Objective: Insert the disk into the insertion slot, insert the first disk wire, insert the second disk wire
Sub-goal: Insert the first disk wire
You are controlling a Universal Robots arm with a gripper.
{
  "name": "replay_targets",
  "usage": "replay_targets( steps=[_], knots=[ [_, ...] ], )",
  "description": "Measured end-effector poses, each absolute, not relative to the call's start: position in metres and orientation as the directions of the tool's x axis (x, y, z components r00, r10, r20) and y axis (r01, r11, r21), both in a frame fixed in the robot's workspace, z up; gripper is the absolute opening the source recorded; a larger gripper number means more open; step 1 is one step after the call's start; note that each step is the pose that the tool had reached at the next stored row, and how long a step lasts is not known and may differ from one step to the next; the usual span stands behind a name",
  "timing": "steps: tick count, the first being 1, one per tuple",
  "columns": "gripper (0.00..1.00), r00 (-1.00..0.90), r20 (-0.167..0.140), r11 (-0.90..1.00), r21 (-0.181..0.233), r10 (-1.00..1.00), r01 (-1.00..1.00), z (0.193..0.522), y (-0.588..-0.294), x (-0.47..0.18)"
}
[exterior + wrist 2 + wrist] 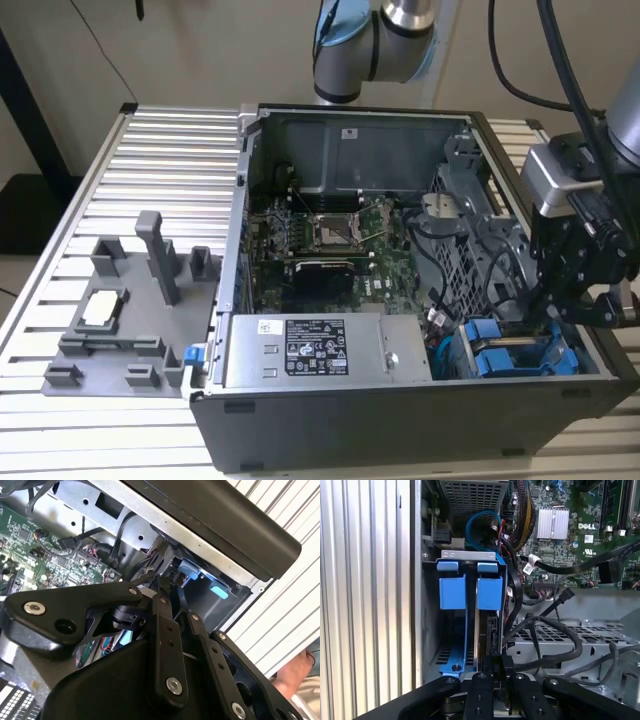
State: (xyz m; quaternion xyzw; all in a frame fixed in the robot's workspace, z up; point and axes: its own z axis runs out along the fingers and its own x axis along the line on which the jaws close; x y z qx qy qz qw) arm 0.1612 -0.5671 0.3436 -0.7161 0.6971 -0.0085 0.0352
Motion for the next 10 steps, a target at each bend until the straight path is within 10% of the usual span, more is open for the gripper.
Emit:
replay_targets(
  steps=[10],
  knots=[
    [0.19,0.023,-0.039,-0.02,-0.062,-0.999,-0.998,0.3407,-0.5671,0.162]
  ],
)
